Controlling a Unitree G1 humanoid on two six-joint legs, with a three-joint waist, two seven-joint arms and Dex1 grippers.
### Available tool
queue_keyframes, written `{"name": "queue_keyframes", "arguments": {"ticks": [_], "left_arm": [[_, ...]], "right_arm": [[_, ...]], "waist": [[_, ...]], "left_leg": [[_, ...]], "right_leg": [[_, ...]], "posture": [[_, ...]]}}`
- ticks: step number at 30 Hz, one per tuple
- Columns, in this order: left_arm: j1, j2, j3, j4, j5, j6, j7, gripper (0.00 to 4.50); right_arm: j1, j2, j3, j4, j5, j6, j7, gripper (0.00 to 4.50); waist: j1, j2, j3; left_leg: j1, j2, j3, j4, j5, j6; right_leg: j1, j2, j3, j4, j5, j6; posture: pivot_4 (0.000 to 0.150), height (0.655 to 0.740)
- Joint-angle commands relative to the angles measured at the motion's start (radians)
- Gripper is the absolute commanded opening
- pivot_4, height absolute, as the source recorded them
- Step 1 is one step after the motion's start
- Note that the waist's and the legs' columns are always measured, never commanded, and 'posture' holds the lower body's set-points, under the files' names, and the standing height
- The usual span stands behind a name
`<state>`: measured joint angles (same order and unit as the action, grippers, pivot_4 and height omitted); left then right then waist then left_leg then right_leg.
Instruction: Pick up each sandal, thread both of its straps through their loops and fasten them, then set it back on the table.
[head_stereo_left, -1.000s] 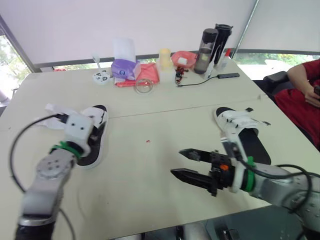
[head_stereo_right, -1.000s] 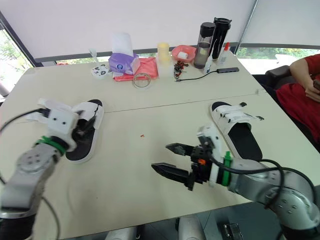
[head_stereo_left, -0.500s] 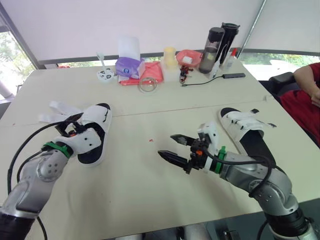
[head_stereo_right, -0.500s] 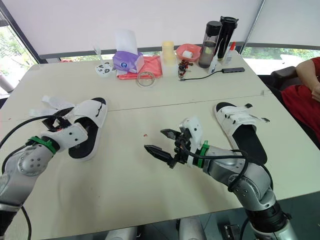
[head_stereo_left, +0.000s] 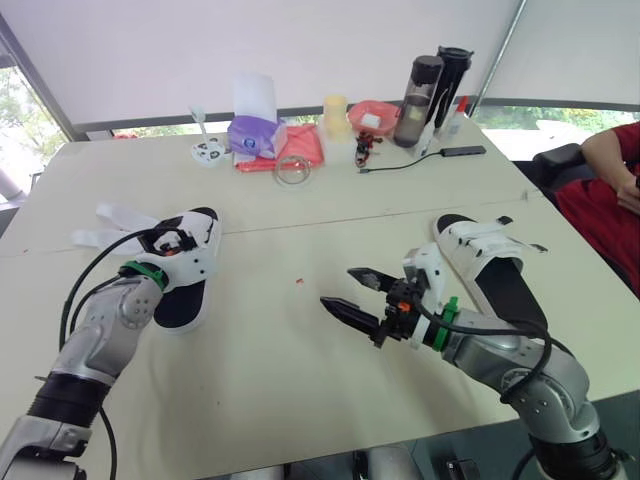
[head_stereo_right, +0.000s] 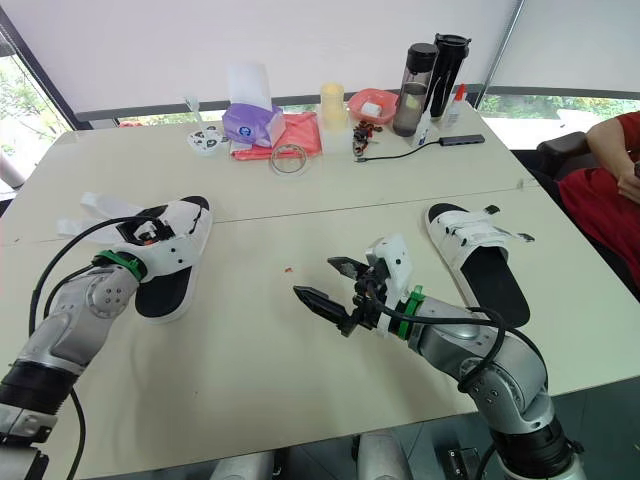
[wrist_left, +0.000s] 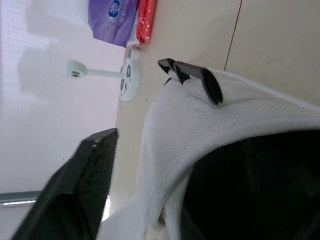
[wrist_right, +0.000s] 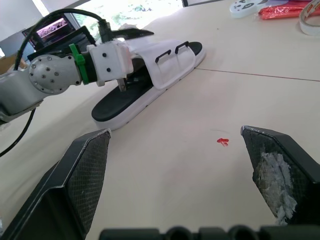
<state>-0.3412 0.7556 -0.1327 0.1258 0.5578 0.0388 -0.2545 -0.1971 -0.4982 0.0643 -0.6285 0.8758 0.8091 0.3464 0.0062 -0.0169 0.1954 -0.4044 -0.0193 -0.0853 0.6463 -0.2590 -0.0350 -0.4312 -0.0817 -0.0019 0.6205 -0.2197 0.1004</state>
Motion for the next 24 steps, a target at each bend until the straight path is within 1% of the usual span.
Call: {"name": "queue_keyframes", "arguments": {"ticks": [1,2,3,4,5,8,12,15,16,17,19,22,24], "left_arm": [[-0.037,-0.006,0.008,0.004,0.02,0.014,0.016,2.04],[-0.041,-0.013,0.009,0.005,0.02,0.023,0.013,1.49],[-0.044,-0.017,0.008,0.004,0.022,0.03,0.013,0.79],[-0.044,-0.019,0.008,0.0,0.025,0.034,0.013,0.53],[-0.045,-0.019,0.007,0.0,0.028,0.038,0.013,0.05],[-0.048,-0.012,0.009,0.011,0.039,0.04,0.02,0.05],[-0.058,0.018,0.005,0.032,0.068,-0.033,0.075,0.05],[-0.134,0.09,-0.045,0.069,0.101,-0.324,0.157,0.05],[-0.162,0.104,-0.059,0.087,0.083,-0.428,0.161,0.05],[-0.19,0.122,-0.08,0.103,0.091,-0.509,0.166,0.05],[-0.269,0.151,-0.14,0.167,0.089,-0.746,0.153,0.05],[-0.35,0.158,-0.195,0.25,0.112,-0.948,0.158,0.05],[-0.423,0.144,-0.26,0.306,0.176,-1.115,0.17,0.05]], "right_arm": [[0.003,0.013,-0.018,-0.051,0.016,-0.001,-0.008,4.5],[0.004,0.015,-0.019,-0.052,0.017,0.0,-0.011,4.5],[0.003,0.016,-0.02,-0.052,0.018,0.002,-0.014,4.5],[0.003,0.016,-0.022,-0.053,0.02,0.004,-0.015,4.5],[0.002,0.017,-0.025,-0.054,0.022,0.006,-0.016,4.5],[0.006,0.015,-0.032,-0.057,0.024,0.008,-0.018,4.5],[0.021,0.005,-0.042,-0.058,0.019,0.005,-0.013,4.5],[0.04,-0.009,-0.058,-0.057,0.007,-0.003,-0.005,4.5],[0.042,-0.014,-0.063,-0.059,0.009,-0.003,-0.001,4.5],[0.045,-0.021,-0.075,-0.061,0.015,-0.002,0.006,4.5],[0.048,-0.043,-0.11,-0.061,0.03,0.001,0.02,4.5],[0.052,-0.062,-0.138,-0.059,0.043,0.004,0.031,4.5],[0.062,-0.081,-0.164,-0.059,0.045,0.009,0.038,4.5]], "waist": [[0.0,0.0,0.0],[0.0,0.0,0.0],[0.0,0.0,0.0],[0.0,0.0,0.0],[0.0,0.0,0.0],[0.001,0.0,0.0],[0.001,0.0,0.0],[0.005,-0.001,0.0],[0.008,-0.001,0.0],[0.011,-0.001,0.0],[0.013,-0.001,0.0],[0.005,-0.001,0.0],[0.002,-0.001,0.0]], "left_leg": [[0.0,0.0,0.0,0.0,0.0,0.0],[0.0,0.0,0.0,0.001,0.0,0.0],[0.0,0.0,0.0,0.001,0.0,0.0],[0.0,0.0,0.0,0.001,0.0,0.0],[0.0,0.0,0.0,0.001,0.0,0.0],[0.001,0.0,0.0,0.001,0.0,0.0],[0.002,0.0,0.0,0.001,0.0,0.0],[0.003,0.0,0.0,0.001,0.0,0.0],[0.003,0.0,-0.001,0.001,0.0,0.0],[0.002,0.0,-0.001,0.002,0.0,0.0],[0.001,-0.001,-0.001,0.003,0.001,-0.001],[0.001,-0.002,0.001,0.003,0.001,-0.001],[0.002,-0.002,0.002,0.003,0.001,-0.001]], "right_leg": [[0.0,0.0,0.0,0.0,0.0,0.0],[0.0,0.0,0.0,0.0,0.0,0.0],[0.0,0.0,0.0,0.0,0.0,0.0],[0.0,0.0,0.0,0.0,0.0,0.0],[0.001,0.0,0.0,0.0,0.0,0.0],[0.001,0.0,0.0,0.001,0.0,0.0],[0.001,0.0,0.0,0.003,0.0,0.0],[0.001,0.0,0.0,0.006,0.0,0.0],[0.0,0.0,0.0,0.006,0.0,0.0],[0.0,0.0,0.0,0.006,0.0,0.0],[0.001,-0.001,0.0,0.005,0.0,0.0],[0.002,-0.002,0.001,0.002,0.0,0.0],[0.002,-0.002,0.001,0.001,0.002,0.003]], "posture": [[0.15,0.74],[0.15,0.74],[0.15,0.74],[0.15,0.74],[0.15,0.74],[0.15,0.74],[0.15,0.74],[0.15,0.74],[0.15,0.74],[0.15,0.74],[0.15,0.74],[0.15,0.74],[0.15,0.74]]}}
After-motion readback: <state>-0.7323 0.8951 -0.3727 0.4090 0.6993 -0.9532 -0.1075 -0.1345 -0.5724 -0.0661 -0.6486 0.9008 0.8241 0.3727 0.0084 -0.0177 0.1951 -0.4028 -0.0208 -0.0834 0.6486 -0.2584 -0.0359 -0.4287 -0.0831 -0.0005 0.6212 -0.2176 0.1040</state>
